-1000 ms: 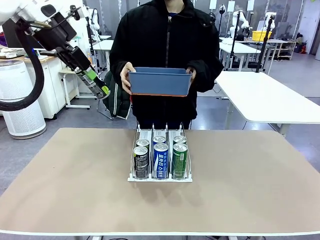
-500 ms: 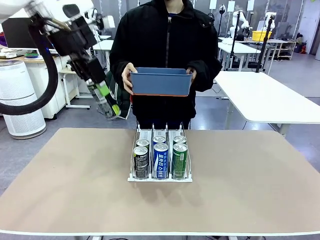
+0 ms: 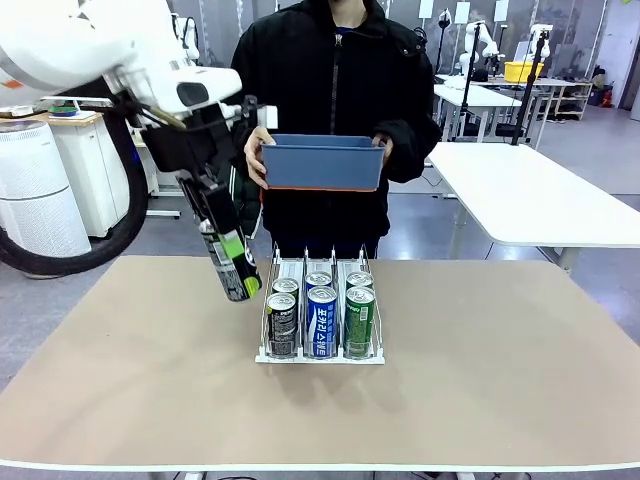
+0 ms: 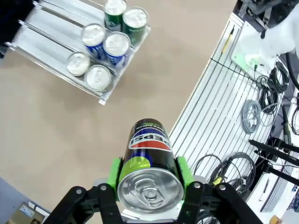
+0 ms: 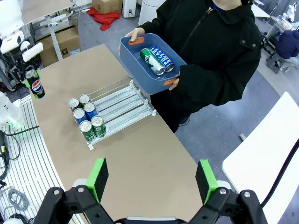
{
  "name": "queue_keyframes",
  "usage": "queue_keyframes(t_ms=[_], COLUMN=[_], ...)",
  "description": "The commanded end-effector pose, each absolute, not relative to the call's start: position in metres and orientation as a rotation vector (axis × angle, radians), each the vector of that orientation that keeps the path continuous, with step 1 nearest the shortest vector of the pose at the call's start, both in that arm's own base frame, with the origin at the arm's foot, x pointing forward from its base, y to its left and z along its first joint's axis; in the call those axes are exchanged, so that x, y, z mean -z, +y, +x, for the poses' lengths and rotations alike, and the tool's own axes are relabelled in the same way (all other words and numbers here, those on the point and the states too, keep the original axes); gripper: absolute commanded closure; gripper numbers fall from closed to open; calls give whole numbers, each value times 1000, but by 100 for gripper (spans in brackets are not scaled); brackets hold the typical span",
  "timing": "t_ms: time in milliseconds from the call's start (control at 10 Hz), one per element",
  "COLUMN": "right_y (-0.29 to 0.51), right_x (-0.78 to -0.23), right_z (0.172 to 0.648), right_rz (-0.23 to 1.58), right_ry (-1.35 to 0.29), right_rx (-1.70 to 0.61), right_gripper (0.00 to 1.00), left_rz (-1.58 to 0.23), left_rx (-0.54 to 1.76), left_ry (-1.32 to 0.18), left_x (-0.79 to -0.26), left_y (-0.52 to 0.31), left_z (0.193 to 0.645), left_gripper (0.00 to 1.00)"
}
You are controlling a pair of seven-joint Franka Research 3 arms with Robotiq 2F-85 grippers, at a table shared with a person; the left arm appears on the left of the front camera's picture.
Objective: Fill the beverage cans into the dispenser.
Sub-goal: Place the picked Pepsi coke in the line of the Automatic Can Dispenser with the same cans.
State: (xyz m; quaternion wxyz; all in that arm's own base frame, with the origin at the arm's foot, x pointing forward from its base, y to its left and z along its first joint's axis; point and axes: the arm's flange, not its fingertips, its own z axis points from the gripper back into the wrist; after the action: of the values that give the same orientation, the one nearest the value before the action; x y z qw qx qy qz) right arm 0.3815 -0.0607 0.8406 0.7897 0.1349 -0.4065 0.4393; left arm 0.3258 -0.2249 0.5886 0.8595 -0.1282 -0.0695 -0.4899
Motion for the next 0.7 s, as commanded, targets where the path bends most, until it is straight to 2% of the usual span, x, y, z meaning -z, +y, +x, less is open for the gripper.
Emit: queue_keyframes(t_ms=[0, 300, 600], right_y=[-60, -60, -60], right_x=[-841, -841, -841], right_z=[381, 381, 381], right_rz=[291, 291, 291], right_ry=[-876, -876, -876], right_rx=[-947, -947, -947], right_gripper=[0, 0, 0], left_rz=[-285, -256, -277], left_rx=[1059, 1083, 1057], left_ry=[-141, -128, -96], left_x=[-580, -574, -568], left_y=[-228, -228, -233], left_z=[332, 344, 333], left_gripper=[43, 43, 43])
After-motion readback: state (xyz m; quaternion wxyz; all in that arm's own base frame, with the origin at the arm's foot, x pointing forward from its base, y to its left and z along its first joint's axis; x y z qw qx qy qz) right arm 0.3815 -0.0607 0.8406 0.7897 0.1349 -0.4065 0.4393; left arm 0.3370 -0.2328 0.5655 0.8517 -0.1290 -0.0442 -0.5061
